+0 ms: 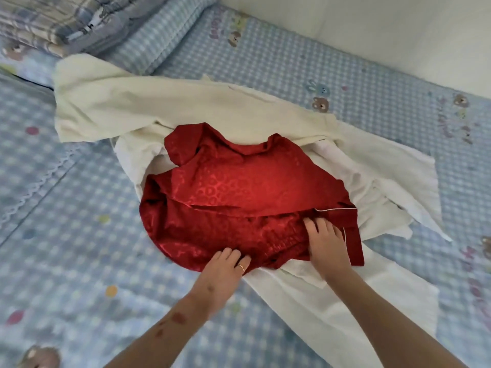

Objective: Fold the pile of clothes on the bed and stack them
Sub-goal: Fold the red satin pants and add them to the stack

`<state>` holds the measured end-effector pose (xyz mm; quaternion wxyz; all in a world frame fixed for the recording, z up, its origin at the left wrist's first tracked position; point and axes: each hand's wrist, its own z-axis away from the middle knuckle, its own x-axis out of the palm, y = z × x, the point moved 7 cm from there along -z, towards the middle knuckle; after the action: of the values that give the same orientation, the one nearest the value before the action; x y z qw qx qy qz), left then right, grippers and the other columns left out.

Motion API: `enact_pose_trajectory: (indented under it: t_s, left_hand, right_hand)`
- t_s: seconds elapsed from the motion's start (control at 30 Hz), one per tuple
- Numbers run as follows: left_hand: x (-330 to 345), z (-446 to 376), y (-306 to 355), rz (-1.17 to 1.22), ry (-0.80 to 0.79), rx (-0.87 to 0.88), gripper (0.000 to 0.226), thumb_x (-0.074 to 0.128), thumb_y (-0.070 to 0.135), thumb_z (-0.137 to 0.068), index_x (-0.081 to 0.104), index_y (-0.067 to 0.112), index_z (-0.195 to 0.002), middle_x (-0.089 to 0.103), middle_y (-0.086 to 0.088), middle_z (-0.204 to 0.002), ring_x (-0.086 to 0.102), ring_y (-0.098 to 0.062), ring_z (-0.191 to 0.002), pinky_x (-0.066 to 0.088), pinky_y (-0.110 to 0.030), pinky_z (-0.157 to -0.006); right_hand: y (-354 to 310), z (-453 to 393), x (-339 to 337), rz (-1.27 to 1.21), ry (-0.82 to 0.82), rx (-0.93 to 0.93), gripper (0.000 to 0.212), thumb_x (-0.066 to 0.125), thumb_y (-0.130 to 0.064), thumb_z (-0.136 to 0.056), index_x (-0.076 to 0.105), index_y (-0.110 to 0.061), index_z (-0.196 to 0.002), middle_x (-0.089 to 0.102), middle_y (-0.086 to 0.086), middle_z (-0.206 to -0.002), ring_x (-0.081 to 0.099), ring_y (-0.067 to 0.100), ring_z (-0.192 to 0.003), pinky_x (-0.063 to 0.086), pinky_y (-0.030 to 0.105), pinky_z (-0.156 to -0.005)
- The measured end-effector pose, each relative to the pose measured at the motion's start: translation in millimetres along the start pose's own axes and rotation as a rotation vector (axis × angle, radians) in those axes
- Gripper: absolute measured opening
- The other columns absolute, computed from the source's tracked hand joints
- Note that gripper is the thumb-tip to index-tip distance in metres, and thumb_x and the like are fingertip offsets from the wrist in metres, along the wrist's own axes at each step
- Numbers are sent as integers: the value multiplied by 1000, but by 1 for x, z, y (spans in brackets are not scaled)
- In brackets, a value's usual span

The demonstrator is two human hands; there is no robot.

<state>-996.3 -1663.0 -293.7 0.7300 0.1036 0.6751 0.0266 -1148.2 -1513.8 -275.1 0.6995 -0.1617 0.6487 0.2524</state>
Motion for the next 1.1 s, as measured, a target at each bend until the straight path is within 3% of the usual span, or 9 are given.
enact_pose_trajectory:
  t_s: [0.1,0.27,0.4,0.5,0.63,0.77,0.87,0.97,1.1]
  left_hand:
    - [-34,12,-1,91,36,12,51,91,24,-34,75,20,-83,60,6,-68,59,-8,-60,48,-15,-52]
    - [-102,50,-7,503,137,-47,24,75,10,-73,70,10,-97,65,1,-81,61,-13,-71,51,-24,-63]
    - [-138,98,-12,685,147,-260,36,47,41,-92,62,23,-118,68,6,-101,62,-3,-88,46,-16,-82]
    - [-167,133,5,824,62,-252,44,35,67,-86,47,49,-124,63,24,-110,61,4,-100,43,-11,-92]
    - [-219,174,40,799,51,-129,34,38,36,-98,44,52,-127,59,27,-115,58,4,-105,41,-11,-91]
    - [-281,207,86,782,63,30,47,40,-2,-93,58,35,-115,52,23,-99,59,-3,-86,43,-14,-77]
    - [-316,228,115,719,44,109,32,38,12,-98,58,34,-109,50,20,-99,58,-7,-81,43,-16,-72]
    - [-335,247,146,632,-25,138,13,50,38,-93,51,37,-106,49,21,-95,55,-1,-79,40,-8,-71]
    - [-353,265,188,482,-71,209,29,66,28,-86,37,33,-85,41,21,-93,46,2,-72,34,-5,-65]
  right_hand:
    - [4,11,-6,43,-61,-37,24,63,0,-77,63,-9,-99,62,9,-90,62,31,-86,51,44,-78]
    - [8,47,-44,-360,-46,-13,27,47,6,-82,57,-13,-99,59,-4,-91,57,15,-88,40,33,-98]
    - [0,107,-95,-555,-142,-99,11,44,-16,-98,51,-24,-99,53,-14,-84,51,1,-72,41,18,-67]
    - [-1,163,-129,-553,-281,-193,28,39,-40,-97,50,-25,-119,55,-15,-101,58,3,-81,45,18,-73]
    - [2,235,-182,-593,-436,-294,50,34,-61,-91,45,-31,-129,47,-23,-102,56,-2,-83,42,12,-73]
    - [10,304,-238,-622,-494,-346,73,49,-85,-68,29,-50,-129,44,-38,-110,51,-16,-92,41,5,-72]
    - [19,345,-266,-460,-460,-427,78,54,-76,-73,21,-44,-135,42,-34,-115,53,-9,-88,36,4,-70]
    - [37,375,-295,-335,-330,-472,60,44,-54,-92,20,-33,-143,44,-16,-120,56,2,-81,34,10,-66]
    - [66,414,-334,-304,-275,-423,54,27,-49,-96,21,-32,-147,53,-14,-109,56,1,-75,41,11,-63]
